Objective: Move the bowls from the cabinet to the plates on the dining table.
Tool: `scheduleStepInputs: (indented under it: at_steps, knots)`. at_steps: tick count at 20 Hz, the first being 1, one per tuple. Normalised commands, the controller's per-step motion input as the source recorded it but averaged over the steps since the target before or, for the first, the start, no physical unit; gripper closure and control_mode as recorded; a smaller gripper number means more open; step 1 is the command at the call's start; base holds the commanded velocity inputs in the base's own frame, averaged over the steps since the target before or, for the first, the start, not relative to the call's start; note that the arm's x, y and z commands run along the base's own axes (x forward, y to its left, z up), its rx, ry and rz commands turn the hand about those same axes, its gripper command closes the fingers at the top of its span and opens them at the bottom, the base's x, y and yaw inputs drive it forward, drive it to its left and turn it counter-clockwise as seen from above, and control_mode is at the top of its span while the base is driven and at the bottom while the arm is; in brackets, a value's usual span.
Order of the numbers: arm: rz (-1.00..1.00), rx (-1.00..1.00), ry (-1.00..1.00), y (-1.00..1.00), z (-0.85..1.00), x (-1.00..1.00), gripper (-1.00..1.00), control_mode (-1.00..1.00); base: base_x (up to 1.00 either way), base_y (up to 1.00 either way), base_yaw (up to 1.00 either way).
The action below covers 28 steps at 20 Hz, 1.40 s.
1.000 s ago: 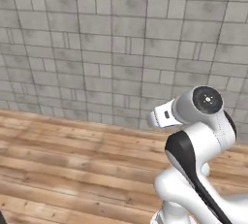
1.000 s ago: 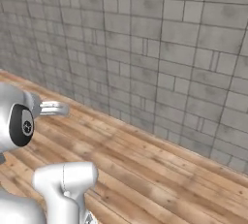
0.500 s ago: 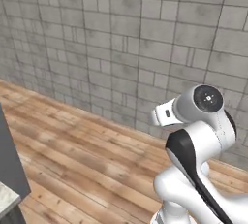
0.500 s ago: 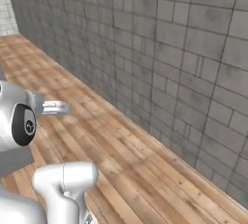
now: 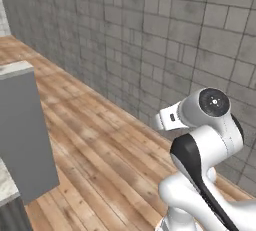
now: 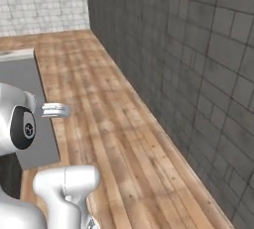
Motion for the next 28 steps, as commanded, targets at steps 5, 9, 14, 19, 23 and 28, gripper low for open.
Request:
scheduleStepInputs:
  at_steps: [5,9,14,19,23,28]
  knots:
    - [0.0,0.0,0.0,0.0,0.0,0.0,-1.0,1.0,0.87,-0.64,0.42]
    - [0.0,0.0,0.0,0.0,0.0,0.0,-1.0,1.0,1.0,-0.79,0.28]
    - [0.0,0.0,0.0,0.0,0.0,0.0,-1.0,1.0,1.0,-0.64,0.21]
    - [0.0,0.0,0.0,0.0,0.0,0.0,-1.0,1.0,1.0,-0.17,0.12]
    - [0.0,0.0,0.0,0.0,0.0,0.0,-1.0,1.0,1.0,0.0,0.05]
    - [0.0,0.0,0.0,0.0,0.0,0.0,-1.0,1.0,1.0,0.1,0.04]
